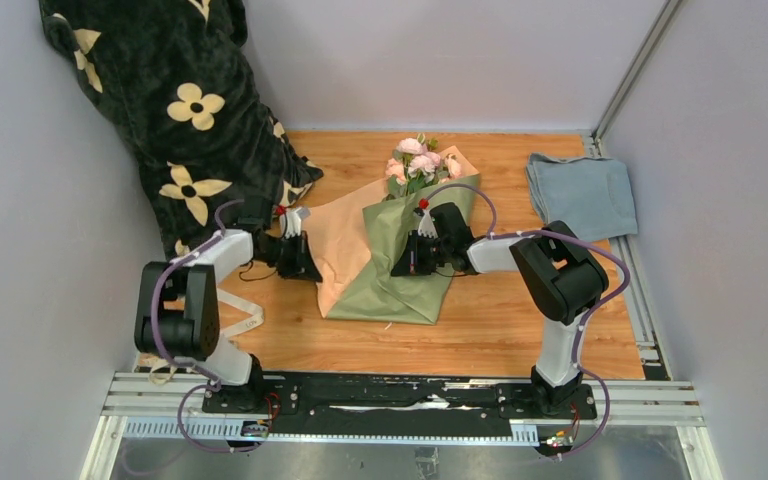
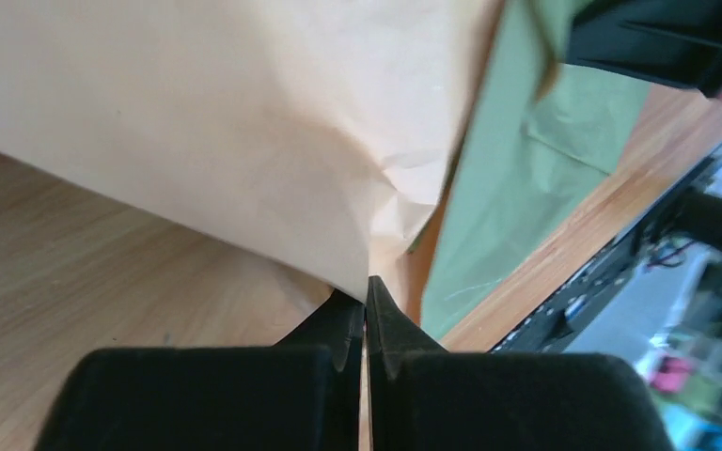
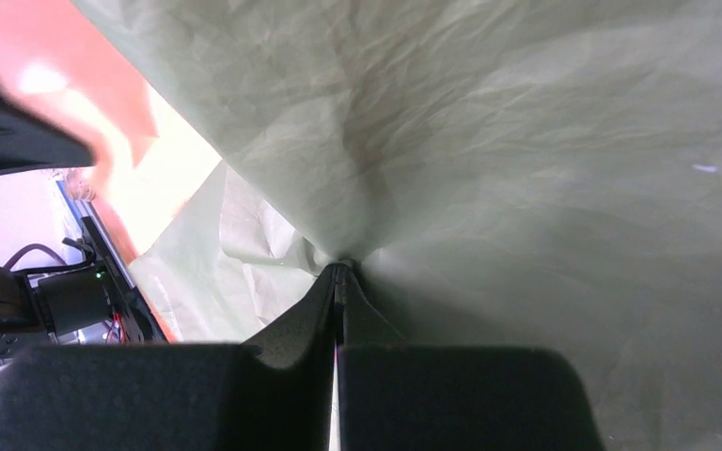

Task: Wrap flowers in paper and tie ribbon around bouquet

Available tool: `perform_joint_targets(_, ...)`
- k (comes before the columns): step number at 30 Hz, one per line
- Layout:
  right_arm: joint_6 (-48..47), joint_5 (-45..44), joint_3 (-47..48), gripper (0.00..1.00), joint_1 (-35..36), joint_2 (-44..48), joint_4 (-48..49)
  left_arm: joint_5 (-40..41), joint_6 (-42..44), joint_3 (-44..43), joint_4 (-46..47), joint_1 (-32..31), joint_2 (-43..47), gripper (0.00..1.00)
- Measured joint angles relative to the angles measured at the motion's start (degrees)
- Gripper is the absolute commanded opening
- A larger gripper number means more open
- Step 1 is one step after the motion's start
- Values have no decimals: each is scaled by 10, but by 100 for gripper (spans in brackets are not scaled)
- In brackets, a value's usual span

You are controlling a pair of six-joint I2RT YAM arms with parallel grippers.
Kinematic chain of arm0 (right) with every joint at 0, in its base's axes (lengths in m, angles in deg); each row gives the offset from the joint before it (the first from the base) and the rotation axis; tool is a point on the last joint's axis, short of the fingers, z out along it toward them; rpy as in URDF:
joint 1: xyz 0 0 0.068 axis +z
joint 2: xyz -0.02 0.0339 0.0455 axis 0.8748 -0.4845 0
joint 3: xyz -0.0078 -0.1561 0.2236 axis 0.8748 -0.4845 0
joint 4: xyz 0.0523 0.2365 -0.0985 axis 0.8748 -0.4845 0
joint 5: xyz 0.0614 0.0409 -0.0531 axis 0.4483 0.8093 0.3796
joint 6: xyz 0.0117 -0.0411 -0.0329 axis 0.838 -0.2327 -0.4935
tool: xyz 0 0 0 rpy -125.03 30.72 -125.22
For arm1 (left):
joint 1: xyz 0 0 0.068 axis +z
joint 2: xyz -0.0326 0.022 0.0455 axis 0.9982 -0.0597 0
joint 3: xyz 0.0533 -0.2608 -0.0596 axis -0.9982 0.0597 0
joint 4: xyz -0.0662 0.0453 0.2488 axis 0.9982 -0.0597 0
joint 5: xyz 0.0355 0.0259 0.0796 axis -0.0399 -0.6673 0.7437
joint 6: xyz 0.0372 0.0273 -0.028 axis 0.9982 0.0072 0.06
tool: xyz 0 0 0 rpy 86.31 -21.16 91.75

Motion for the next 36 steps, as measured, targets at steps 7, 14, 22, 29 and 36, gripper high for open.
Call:
perform_joint_targets(7,0,4,0,0,0,-2,14,80,58,-111,-23,-194,189,0)
perform_joint_targets(14,12,22,-5,0,-6,-7,34,160,105,-202,-22,-381,95,0)
perform_joint_targets(22,41,42,-16,1,-24,-9,57,206,143,-277,-32,-456,12,0)
perform_joint_targets(29,48,7,-51,11,-27,61,50,230,176,-288,-33,-463,-31,0)
perform_joint_targets(36,47,-24,-69,13,-47,142,44,254,205,-288,-40,-465,-45,0)
